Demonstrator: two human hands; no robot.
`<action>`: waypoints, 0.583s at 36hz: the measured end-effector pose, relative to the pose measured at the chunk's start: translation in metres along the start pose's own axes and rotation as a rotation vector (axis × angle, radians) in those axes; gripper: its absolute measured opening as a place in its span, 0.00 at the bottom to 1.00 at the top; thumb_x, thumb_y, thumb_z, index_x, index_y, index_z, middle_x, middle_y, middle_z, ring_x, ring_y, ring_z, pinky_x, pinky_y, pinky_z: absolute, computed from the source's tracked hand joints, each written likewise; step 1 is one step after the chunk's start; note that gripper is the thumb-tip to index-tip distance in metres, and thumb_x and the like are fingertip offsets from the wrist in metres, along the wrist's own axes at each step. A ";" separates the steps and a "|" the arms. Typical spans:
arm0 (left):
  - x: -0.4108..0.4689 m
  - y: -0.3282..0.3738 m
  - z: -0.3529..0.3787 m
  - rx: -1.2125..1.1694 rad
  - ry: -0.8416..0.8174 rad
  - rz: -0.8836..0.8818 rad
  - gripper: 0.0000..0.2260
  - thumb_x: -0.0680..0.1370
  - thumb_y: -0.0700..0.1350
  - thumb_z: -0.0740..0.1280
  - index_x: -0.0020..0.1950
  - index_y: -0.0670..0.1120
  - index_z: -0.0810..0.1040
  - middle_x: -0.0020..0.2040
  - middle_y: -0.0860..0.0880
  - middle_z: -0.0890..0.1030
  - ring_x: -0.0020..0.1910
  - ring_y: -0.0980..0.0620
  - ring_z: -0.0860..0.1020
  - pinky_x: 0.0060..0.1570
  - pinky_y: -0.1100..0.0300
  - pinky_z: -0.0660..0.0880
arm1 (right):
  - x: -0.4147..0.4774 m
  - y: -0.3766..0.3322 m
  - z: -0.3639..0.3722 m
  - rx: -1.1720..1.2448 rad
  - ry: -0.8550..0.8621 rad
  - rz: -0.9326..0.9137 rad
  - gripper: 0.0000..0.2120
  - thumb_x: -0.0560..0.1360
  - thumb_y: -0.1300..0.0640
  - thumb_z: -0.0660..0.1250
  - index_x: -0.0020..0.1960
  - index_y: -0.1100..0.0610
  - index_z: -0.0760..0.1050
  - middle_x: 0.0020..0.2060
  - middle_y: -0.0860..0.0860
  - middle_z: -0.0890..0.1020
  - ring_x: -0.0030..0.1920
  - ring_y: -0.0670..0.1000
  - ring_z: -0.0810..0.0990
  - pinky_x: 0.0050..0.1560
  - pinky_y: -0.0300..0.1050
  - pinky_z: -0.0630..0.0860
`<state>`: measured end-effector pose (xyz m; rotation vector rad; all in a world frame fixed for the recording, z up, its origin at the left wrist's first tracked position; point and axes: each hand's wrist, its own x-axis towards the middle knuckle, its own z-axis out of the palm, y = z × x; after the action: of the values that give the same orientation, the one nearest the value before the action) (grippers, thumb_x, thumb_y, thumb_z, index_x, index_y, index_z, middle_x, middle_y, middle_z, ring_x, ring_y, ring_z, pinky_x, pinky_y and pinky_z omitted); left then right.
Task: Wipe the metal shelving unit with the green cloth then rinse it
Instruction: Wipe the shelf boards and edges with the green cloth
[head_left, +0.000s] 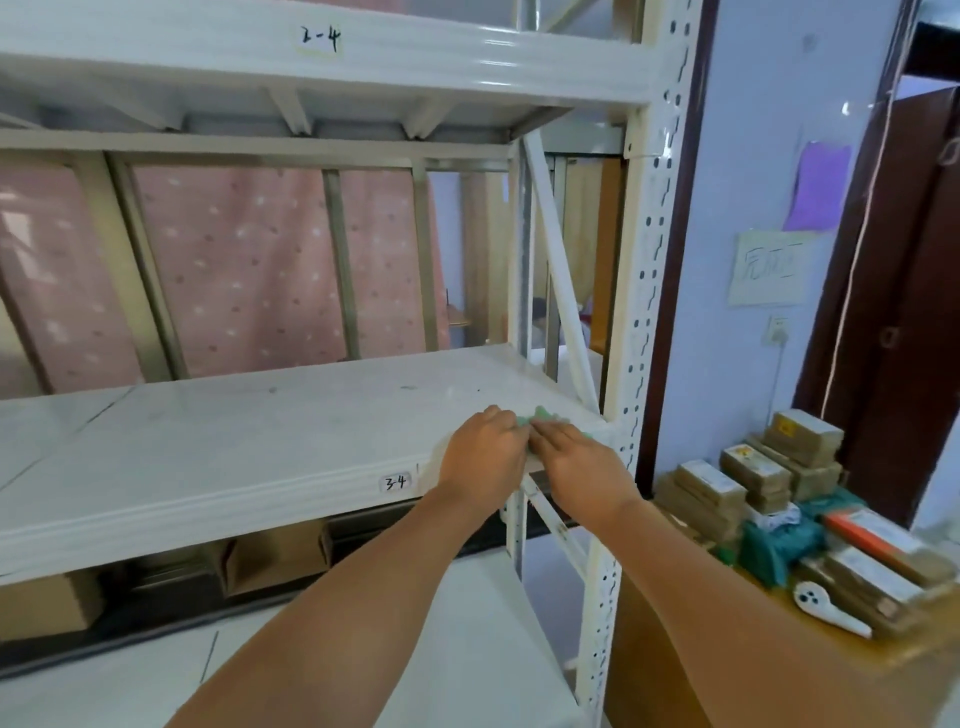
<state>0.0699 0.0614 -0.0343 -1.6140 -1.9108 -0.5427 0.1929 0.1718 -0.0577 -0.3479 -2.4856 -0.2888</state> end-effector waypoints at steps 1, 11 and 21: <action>0.004 0.006 0.003 -0.009 -0.020 -0.007 0.07 0.67 0.34 0.72 0.42 0.43 0.84 0.34 0.47 0.78 0.37 0.46 0.76 0.37 0.57 0.73 | -0.001 0.004 -0.002 -0.014 -0.033 0.016 0.31 0.68 0.65 0.75 0.70 0.59 0.73 0.67 0.56 0.77 0.67 0.55 0.76 0.59 0.49 0.78; 0.012 0.031 0.003 -0.121 -0.131 -0.066 0.18 0.75 0.36 0.64 0.64 0.44 0.79 0.56 0.45 0.80 0.55 0.45 0.74 0.54 0.52 0.74 | 0.002 0.027 -0.027 -0.054 -0.216 0.290 0.23 0.77 0.59 0.66 0.71 0.56 0.68 0.67 0.54 0.75 0.64 0.56 0.77 0.60 0.52 0.76; -0.039 -0.051 -0.024 0.165 -0.041 0.174 0.05 0.75 0.39 0.68 0.48 0.44 0.82 0.45 0.47 0.80 0.42 0.48 0.76 0.41 0.54 0.76 | 0.061 0.004 -0.033 0.456 0.033 0.774 0.12 0.82 0.54 0.58 0.57 0.60 0.75 0.45 0.56 0.77 0.46 0.57 0.78 0.44 0.48 0.75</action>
<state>0.0280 0.0072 -0.0392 -1.6740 -1.7716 -0.2748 0.1644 0.1775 0.0051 -1.0339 -2.1025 0.5672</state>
